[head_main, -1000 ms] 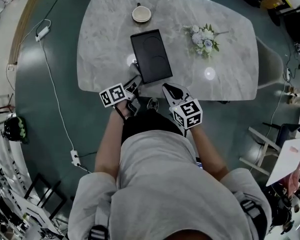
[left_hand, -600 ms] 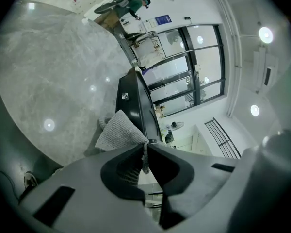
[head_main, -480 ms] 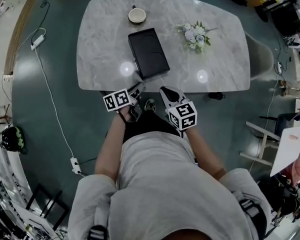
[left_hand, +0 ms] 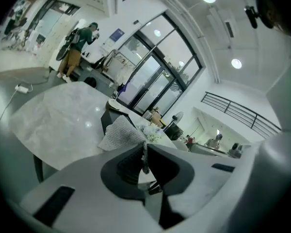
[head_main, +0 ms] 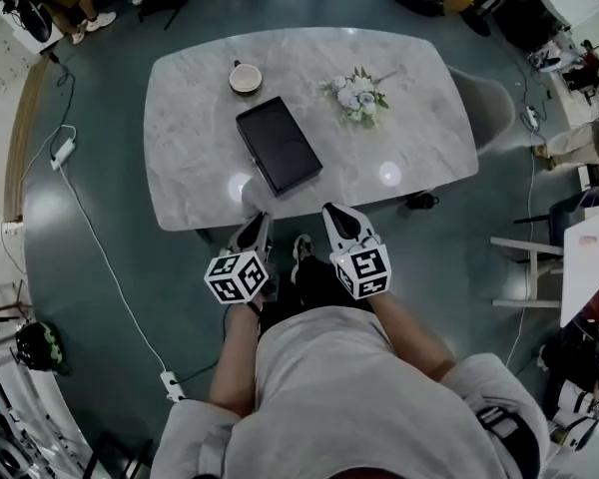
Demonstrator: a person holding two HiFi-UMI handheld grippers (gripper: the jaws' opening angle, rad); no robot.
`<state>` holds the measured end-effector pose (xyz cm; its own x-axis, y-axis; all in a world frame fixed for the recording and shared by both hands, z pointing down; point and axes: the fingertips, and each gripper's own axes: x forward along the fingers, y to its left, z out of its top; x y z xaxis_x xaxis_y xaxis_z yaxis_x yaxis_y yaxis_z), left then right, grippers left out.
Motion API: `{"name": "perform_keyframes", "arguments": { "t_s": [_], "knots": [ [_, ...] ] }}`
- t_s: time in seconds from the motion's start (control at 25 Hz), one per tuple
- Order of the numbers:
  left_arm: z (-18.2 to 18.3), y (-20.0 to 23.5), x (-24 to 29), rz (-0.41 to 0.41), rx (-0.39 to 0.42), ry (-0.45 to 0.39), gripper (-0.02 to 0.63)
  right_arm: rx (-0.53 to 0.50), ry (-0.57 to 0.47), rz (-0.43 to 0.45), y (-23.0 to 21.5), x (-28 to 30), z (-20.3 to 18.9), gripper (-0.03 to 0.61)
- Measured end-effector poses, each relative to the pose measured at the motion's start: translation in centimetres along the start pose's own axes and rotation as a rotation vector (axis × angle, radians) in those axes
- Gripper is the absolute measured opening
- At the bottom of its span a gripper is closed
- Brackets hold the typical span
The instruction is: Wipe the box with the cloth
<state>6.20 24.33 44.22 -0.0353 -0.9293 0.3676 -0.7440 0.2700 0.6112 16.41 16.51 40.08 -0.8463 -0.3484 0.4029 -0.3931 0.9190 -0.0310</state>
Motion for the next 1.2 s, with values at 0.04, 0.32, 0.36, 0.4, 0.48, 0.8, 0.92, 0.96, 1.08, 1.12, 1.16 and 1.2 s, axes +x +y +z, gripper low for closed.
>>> {"name": "perform_keyframes", "arguments": {
  "t_s": [0.04, 0.32, 0.36, 0.4, 0.48, 0.8, 0.92, 0.96, 1.08, 1.12, 1.16, 1.2],
  "knots": [
    [0.2, -0.8, -0.4, 0.01, 0.049, -0.009, 0.043, -0.023, -0.013, -0.019, -0.2, -0.5, 0.5, 0.032],
    [4.1, -5.5, -2.4, 0.071, 0.296, -0.118, 0.043, -0.101, -0.121, -0.023, -0.4, -1.9, 5.8, 0.029],
    [5.0, -6.0, -2.5, 0.084, 0.31, -0.142, 0.043, -0.104, -0.153, -0.015, -0.6, -2.0, 7.0, 0.028],
    [6.2, -6.5, -2.7, 0.098, 0.329, -0.168, 0.043, -0.107, -0.186, -0.009, -0.8, -2.1, 8.3, 0.026],
    [8.8, -7.3, -3.3, 0.133, 0.389, -0.224, 0.043, -0.119, -0.243, -0.004, -1.1, -1.9, 11.0, 0.026],
    [15.6, -12.2, -4.8, 0.22, 0.553, -0.394, 0.043, -0.135, -0.421, 0.02, -3.4, -4.0, 19.2, 0.025],
    [16.6, -13.7, -4.7, 0.24, 0.574, -0.437, 0.043, -0.135, -0.456, 0.038, -4.3, -5.0, 20.2, 0.025],
    [16.7, -14.1, -4.6, 0.25, 0.584, -0.448, 0.043, -0.142, -0.46, 0.042, -4.6, -5.1, 20.3, 0.025],
    [16.5, -14.8, -3.4, 0.263, 0.598, -0.449, 0.043, -0.14, -0.474, 0.062, -5.5, -5.2, 20.8, 0.025],
    [16.2, -14.9, -3.0, 0.263, 0.595, -0.442, 0.043, -0.136, -0.478, 0.069, -5.7, -5.3, 20.8, 0.025],
    [15.9, -15.1, -2.7, 0.265, 0.592, -0.437, 0.043, -0.133, -0.479, 0.073, -6.0, -5.4, 20.7, 0.025],
    [15.8, -15.2, -2.5, 0.268, 0.591, -0.435, 0.043, -0.13, -0.477, 0.076, -6.1, -5.4, 20.7, 0.025]
  ]
}}
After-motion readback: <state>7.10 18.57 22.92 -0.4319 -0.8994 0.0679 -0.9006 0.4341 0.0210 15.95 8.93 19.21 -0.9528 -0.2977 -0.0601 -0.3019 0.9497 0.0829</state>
